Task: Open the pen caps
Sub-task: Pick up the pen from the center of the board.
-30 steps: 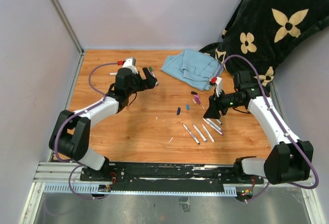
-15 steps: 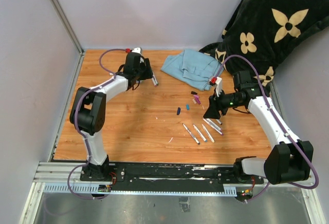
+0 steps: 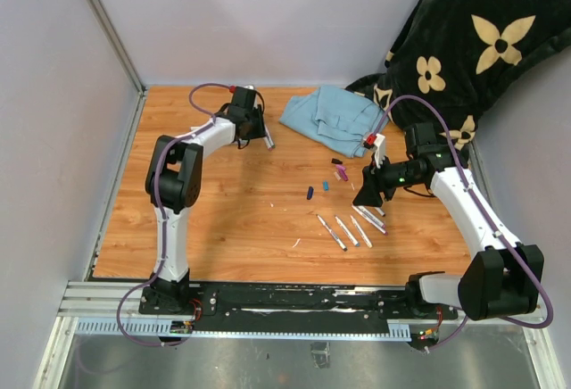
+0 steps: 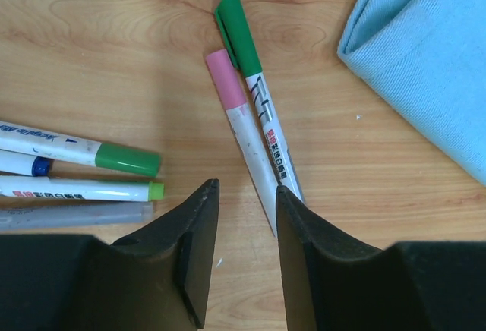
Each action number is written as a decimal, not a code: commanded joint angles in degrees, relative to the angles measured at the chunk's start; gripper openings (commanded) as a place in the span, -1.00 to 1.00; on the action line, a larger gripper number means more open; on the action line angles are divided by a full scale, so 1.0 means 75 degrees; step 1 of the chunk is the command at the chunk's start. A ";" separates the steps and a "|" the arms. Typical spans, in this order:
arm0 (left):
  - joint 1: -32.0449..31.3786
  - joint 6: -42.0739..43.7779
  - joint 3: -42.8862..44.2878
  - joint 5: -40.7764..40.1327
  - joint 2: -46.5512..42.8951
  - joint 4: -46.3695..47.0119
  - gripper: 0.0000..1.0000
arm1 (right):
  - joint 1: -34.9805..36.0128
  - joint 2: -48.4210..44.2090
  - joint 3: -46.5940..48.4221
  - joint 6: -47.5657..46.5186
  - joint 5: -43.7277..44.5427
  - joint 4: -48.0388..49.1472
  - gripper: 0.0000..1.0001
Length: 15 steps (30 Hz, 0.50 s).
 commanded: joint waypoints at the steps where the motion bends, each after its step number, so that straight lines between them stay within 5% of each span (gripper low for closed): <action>1: 0.0033 -0.0005 0.0472 0.0004 0.0251 -0.0414 -0.21 | -0.0227 -0.0151 0.0138 -0.0162 -0.0125 -0.0136 -0.02; 15: 0.0035 0.0037 0.0914 0.0218 0.0768 -0.0645 -0.21 | -0.0232 -0.0152 0.0133 -0.0171 -0.0137 -0.0134 -0.02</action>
